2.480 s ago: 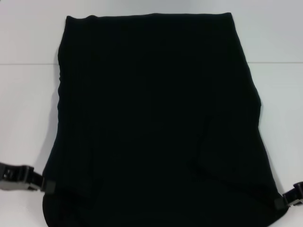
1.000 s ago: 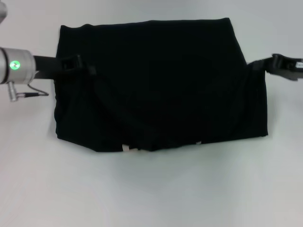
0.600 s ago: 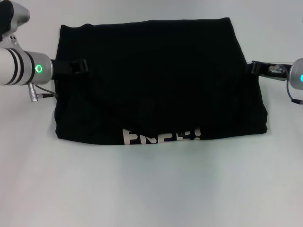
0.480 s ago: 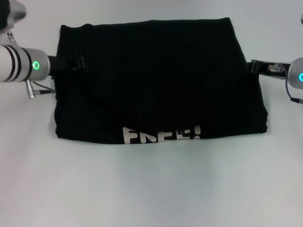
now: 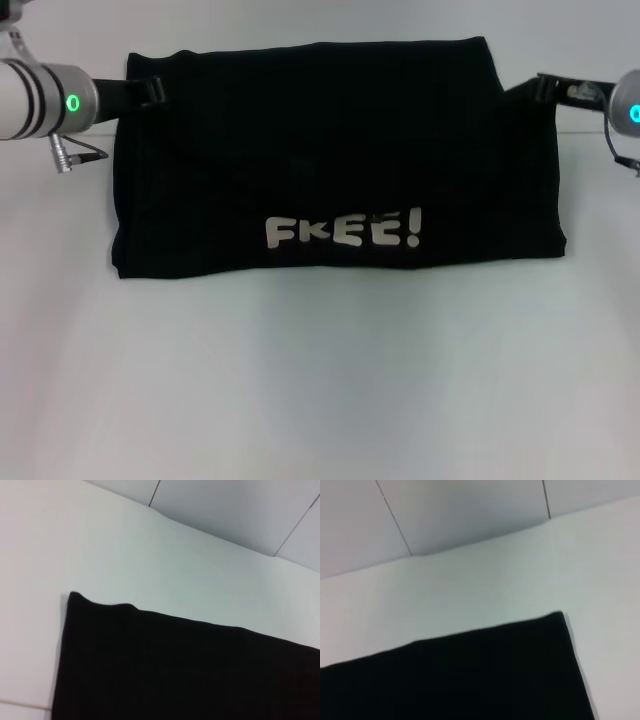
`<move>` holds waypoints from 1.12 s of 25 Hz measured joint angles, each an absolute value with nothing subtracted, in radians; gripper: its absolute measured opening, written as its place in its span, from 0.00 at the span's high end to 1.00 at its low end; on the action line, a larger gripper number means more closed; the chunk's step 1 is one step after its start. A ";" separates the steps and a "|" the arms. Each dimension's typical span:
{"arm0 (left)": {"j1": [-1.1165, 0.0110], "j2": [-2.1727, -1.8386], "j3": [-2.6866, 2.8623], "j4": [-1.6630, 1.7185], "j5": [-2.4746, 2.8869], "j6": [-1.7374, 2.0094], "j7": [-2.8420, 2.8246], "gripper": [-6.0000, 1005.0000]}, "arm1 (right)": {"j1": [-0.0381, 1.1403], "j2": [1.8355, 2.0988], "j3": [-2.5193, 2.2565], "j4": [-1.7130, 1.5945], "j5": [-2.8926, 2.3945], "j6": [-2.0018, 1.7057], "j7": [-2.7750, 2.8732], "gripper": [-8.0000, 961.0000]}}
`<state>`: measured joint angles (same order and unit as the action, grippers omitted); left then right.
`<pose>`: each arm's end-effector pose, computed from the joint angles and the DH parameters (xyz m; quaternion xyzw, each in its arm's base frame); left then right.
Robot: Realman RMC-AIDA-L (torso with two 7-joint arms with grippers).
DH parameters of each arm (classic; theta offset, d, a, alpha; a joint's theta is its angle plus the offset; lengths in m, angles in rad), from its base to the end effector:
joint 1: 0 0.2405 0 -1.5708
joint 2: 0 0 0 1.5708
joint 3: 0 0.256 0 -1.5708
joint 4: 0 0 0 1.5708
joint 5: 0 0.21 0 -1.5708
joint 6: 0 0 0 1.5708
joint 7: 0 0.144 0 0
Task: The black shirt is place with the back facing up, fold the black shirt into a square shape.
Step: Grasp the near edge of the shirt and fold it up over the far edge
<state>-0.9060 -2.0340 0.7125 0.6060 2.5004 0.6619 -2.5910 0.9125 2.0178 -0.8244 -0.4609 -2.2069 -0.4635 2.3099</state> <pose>-0.2307 0.4929 0.0436 -0.7090 -0.5453 -0.1680 0.4145 0.2334 0.4990 0.0283 -0.7245 0.4939 0.1798 0.4460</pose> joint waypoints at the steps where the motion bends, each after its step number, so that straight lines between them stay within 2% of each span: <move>1: -0.909 -2.036 0.721 0.601 2.503 0.650 -2.591 1.00 | 0.918 2.020 -0.831 -0.458 -2.207 -0.449 2.310 0.87; 4: -0.917 -2.048 0.739 0.587 2.511 0.605 -2.591 1.00 | 0.944 2.028 -0.875 -0.424 -2.207 -0.379 2.309 0.87; 13: -0.914 -2.078 0.785 0.580 2.514 0.559 -2.581 1.00 | 0.967 2.031 -0.933 -0.380 -2.207 -0.322 2.307 0.85; 20: -0.911 -2.095 0.849 0.597 2.509 0.544 -2.579 1.00 | 0.977 2.019 -0.963 -0.383 -2.207 -0.362 2.295 0.84; 26: -0.912 -2.088 0.842 0.624 2.493 0.646 -2.619 0.83 | 0.982 1.994 -0.987 -0.394 -2.206 -0.407 2.324 0.84; 28: -0.895 -2.080 0.839 0.670 2.467 0.736 -2.650 0.75 | 0.966 1.984 -0.969 -0.441 -2.202 -0.478 2.356 0.74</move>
<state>-0.8955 -2.0799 0.8394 0.6703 2.4672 0.7355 -2.6505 0.9659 1.9838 -0.9691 -0.4409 -2.2019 -0.4777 2.3559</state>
